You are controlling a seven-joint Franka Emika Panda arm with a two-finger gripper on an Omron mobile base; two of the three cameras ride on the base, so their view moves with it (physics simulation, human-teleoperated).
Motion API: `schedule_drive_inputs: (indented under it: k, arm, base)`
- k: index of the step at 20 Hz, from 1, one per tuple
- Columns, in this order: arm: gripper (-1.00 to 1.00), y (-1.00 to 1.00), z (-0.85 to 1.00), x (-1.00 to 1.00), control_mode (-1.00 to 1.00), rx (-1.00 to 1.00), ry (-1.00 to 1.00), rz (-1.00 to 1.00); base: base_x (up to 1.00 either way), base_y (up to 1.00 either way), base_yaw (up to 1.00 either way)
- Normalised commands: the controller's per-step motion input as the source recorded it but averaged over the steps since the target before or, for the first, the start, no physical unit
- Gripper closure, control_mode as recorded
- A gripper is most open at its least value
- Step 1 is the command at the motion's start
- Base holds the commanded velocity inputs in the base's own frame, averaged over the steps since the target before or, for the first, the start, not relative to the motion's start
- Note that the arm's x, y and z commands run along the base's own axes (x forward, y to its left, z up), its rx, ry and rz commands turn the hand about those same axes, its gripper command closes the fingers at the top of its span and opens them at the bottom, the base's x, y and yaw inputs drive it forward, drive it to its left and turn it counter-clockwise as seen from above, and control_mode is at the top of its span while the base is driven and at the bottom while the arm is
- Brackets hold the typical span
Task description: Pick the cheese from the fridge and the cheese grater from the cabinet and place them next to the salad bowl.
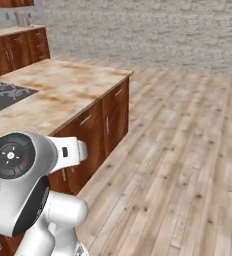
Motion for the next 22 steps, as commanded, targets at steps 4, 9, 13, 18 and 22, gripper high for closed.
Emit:
schedule_drive_inputs:
  k: [4, 9, 13, 18, 22]
  arm:
    - [1.0, 0.0, 0.0, 0.0, 1.0, 0.0, 0.0, 0.0]
    - [1.0, 0.0, 0.0, 0.0, 1.0, 0.0, 0.0, 0.0]
    - [1.0, 0.0, 0.0, 0.0, 1.0, 0.0, 0.0, 0.0]
    - [1.0, 0.0, 0.0, 0.0, 1.0, 0.0, 0.0, 0.0]
    - [1.0, 0.0, 0.0, 0.0, 1.0, 0.0, 0.0, 0.0]
  base:
    - [1.0, 0.01, -0.14]
    - [1.0, 0.0, -0.12]
    - [1.0, -0.01, -0.04]
    - [1.0, 0.0, -0.05]
    - [1.0, 0.0, -0.03]
